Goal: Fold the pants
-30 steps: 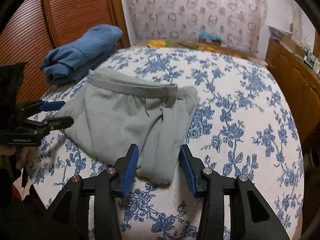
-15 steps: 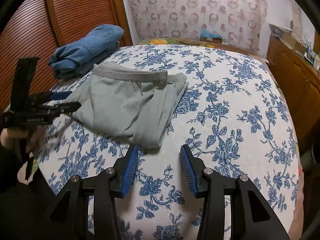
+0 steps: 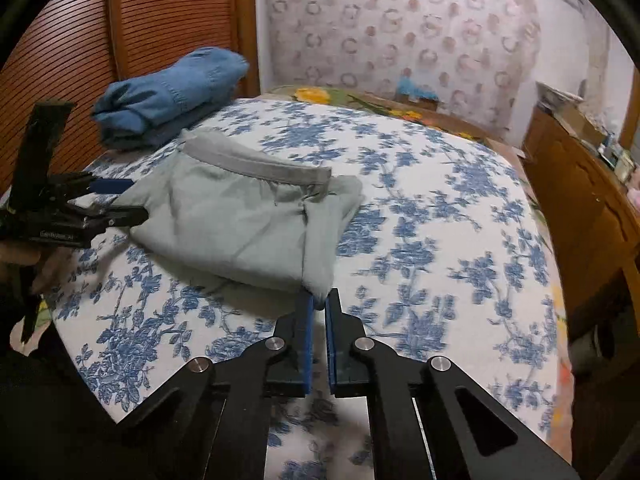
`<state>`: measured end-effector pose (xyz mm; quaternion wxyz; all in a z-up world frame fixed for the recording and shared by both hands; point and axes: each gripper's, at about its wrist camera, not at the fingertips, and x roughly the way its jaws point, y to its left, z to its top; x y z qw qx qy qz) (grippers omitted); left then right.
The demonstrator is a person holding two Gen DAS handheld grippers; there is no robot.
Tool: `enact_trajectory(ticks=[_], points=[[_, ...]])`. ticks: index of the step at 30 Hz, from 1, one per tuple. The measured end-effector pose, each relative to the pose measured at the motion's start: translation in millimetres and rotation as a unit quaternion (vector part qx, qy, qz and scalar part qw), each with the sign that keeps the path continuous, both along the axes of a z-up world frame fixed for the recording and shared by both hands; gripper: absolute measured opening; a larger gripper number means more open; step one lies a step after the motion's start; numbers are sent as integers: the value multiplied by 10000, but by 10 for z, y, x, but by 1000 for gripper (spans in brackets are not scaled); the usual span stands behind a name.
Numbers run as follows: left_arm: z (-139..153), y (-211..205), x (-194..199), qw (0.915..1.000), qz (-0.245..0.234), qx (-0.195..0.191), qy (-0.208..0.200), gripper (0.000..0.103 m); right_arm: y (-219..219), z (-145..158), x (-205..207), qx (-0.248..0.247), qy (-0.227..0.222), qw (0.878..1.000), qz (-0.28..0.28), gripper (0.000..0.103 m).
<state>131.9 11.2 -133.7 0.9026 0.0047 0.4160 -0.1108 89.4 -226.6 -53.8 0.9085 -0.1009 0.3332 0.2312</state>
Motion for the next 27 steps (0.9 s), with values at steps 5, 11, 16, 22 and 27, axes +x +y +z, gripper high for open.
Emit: enact_trajectory(ticks=[5,11,16,22,27], points=[[1,-4,-1,10000,5,12,-5,81,24,-79,26,-20,162,9999,27,5],[7,-8,-1,10000,10,23,-12,81,-55,-24,24,196,222,9996,-36,13],[1,-4,-4,10000,16,17,-14,81,-56,57,-34,254,158,9995,-54,17],[1,-4,-7,10000,19,17,-16,81,50,83,55,351,127,9992,-128,37],[-1,-3,-9,10000,17,18,-17,81,237,-22,243,236,288,9993,-83,39]])
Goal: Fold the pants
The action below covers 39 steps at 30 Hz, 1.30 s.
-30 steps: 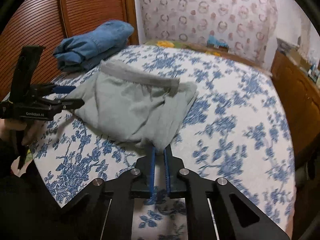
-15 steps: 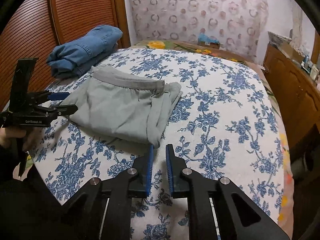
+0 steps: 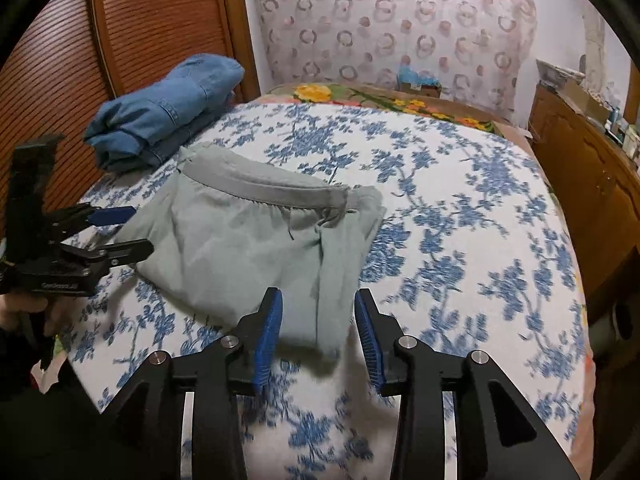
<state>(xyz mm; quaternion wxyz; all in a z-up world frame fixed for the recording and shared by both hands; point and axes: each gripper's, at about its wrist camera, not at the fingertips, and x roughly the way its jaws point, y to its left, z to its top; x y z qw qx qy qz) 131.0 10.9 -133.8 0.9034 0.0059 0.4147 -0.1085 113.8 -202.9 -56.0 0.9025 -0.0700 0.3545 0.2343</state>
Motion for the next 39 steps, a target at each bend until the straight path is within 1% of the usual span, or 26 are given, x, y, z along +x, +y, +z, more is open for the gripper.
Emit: enact_trajectory(ticks=[3,5,9,16,17,18,21,22,24,25,26,27,29,30,31,33,39], points=[[-1,-1,-1,10000,1,3,-1,81,100,-85,118,-242,71,9996,-79,40],[-2,0,-1,10000,2,-1,-1,81,112,-104,146,-214,22,9997,-107,46],[-4,-2,-2,10000,0,10,-3,81,103,-142,140,-86,-77,9999,-120,50],[-5,4,-8,10000,-16,-4,-14,80,105,-163,102,-125,-124,9997,-162,55],[-1,8,-11,10000,-51,-29,-26,75,96,-163,104,-107,-115,9998,-153,56],[5,7,-22,9999,-111,-67,-56,67,84,-162,105,-77,-101,9998,-139,56],[15,-24,-40,9996,-261,-88,-97,54,69,-156,116,-53,-74,9999,-122,56],[18,-23,-40,9995,-271,-105,-93,52,76,-155,118,-72,-75,9999,-122,56],[24,-21,-47,9994,-296,-165,-88,40,70,-155,123,-43,-68,9999,-140,56],[28,-12,-49,9992,-298,-235,-79,37,82,-153,121,-58,-66,9999,-141,51],[31,3,-43,9991,-307,-302,-65,32,85,-150,117,-21,-59,10000,-62,42],[36,-6,-54,9990,-307,-315,-74,26,88,-147,117,21,-47,10000,-9,38],[43,-21,-69,9990,-311,-316,-93,20,81,-143,121,82,-5,9999,66,24],[54,-22,-78,9989,-307,-335,-110,16,73,-141,128,130,25,9999,85,20],[58,-30,-98,9988,-307,-350,-120,16,52,-141,137,216,71,9997,98,13],[88,-21,-138,9986,-279,-423,-152,14,16,-142,129,349,151,9992,128,10],[191,-30,-390,9978,-400,-508,-169,14,-34,-105,-98,351,137,9990,254,10]])
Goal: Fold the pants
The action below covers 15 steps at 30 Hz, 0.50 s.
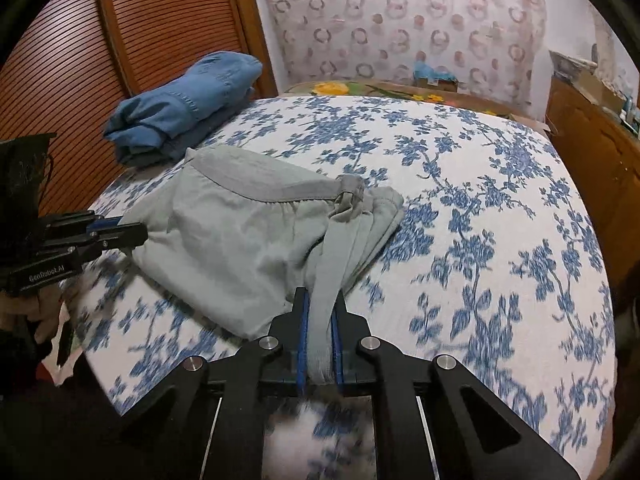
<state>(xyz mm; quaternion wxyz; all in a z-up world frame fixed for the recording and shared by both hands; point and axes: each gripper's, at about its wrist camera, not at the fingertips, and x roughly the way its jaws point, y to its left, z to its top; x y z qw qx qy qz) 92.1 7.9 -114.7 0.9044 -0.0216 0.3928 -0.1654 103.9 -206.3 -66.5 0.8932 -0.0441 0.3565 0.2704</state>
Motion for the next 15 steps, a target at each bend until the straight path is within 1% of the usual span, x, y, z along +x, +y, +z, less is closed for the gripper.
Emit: enact_trajectory(ticks=[7,12,15], points=[[51,-54,-312,9999,-91,26,40,14,-93,40,-308,-34,-5,9999,108,10],[52,-109,-410,9998,-143,143,66,15,-141,28,-420,-17,28,9999,101,10],[71,-132,-460,9997,-156,147,67,15,-181,36,-463,25,33,10000,85,10]])
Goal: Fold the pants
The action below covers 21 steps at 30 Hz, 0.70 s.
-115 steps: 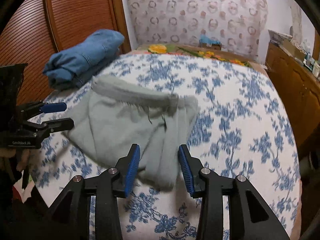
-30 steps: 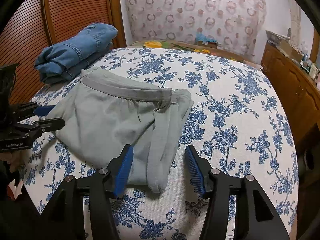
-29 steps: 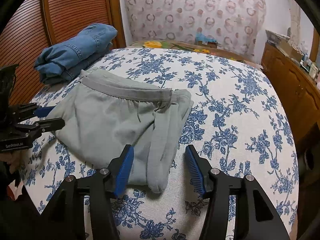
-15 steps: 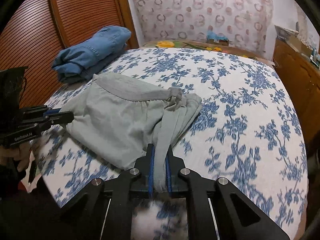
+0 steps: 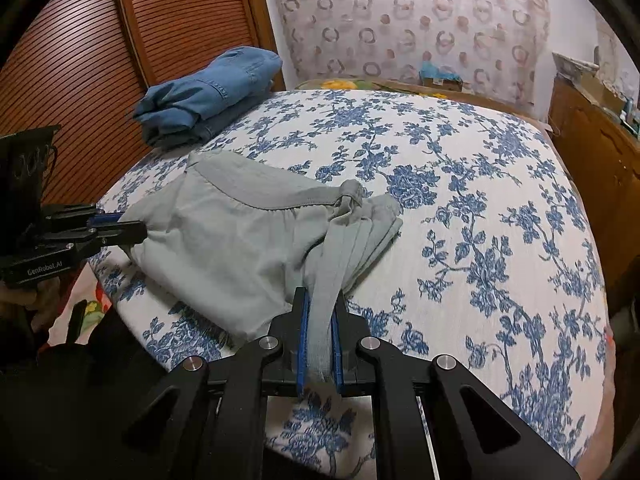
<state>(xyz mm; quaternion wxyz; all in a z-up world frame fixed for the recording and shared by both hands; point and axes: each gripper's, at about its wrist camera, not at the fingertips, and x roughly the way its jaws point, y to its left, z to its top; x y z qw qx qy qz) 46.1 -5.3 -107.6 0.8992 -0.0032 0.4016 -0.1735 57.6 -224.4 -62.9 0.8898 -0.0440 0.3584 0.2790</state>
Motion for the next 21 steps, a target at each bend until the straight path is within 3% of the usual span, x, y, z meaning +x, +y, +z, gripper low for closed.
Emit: enact_trajectory(ticks=[4,5,8,9,17,21], points=[[23,-9,-18,9999,57,80,19,22,-7,21,-48,-38,-37,10000,-39,10],[30,-2,-11,9999,79,108,15,27,-9,35,-58,-60,-40,10000,-61,14],[74,33,6,9998,166,110,-56,58,-49,93,-75,-91,-130,9997,-162,15],[92,43,25,9997,183,106,-100,61,-60,114,-80,-75,-161,9997,-180,16],[146,-8,344,9992,101,227,-321,61,3,232,71,-35,-381,9990,-229,28],[52,-3,578,9995,107,248,-134,49,102,212,212,-21,-397,9991,-147,29]])
